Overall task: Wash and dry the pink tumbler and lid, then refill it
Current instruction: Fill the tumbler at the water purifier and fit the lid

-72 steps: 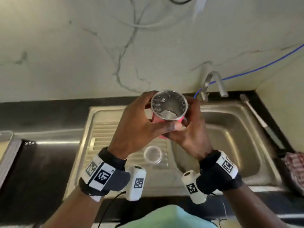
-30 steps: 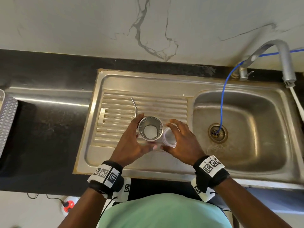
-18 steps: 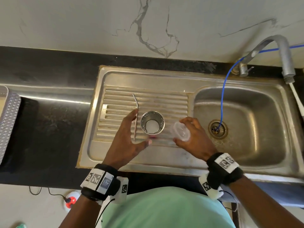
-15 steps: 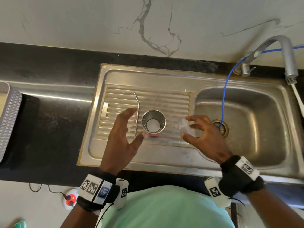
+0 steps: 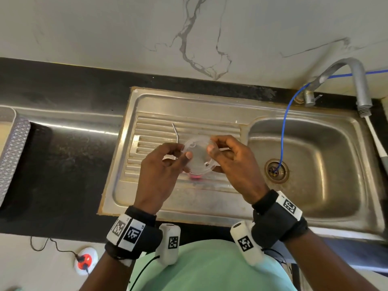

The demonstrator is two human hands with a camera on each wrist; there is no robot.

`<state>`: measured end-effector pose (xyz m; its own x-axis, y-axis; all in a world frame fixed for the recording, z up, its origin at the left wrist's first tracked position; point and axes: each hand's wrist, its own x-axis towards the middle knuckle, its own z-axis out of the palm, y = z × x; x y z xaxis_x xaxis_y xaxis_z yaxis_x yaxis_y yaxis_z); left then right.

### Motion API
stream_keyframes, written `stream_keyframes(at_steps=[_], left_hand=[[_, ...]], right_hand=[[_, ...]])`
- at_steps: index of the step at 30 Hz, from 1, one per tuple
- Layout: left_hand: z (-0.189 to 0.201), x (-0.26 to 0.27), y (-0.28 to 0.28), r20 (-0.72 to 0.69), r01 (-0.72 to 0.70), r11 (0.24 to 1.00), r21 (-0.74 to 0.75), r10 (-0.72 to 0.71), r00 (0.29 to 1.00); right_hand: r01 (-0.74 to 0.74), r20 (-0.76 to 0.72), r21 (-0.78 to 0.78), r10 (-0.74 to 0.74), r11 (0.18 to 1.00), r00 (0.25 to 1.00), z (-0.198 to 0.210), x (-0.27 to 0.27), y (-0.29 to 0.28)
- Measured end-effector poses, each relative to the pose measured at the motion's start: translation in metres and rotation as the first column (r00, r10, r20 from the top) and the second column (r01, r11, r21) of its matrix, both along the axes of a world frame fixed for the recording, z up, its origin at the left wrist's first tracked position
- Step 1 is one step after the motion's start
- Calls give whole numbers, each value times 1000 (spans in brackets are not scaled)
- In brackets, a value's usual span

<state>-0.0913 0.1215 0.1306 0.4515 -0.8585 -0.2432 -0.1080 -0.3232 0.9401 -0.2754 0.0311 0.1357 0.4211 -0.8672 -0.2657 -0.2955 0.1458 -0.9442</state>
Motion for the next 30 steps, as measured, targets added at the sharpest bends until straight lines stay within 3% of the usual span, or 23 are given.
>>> stream_keyframes(at_steps=[8,24,30], left_hand=[[-10,-1,-10,-21,-82,993,88,84,996],[-22,1,-7,-30,-75,986,148,81,996],[-28,1,-5,-106,-106,981,162,124,987]], right_hand=[[-20,-180,-80,6,997,984,-26,2,-3],[-14,-198,-63,1,998,980,-42,6,-2],[14,-205,-59,-26,998,978,-47,7,-1]])
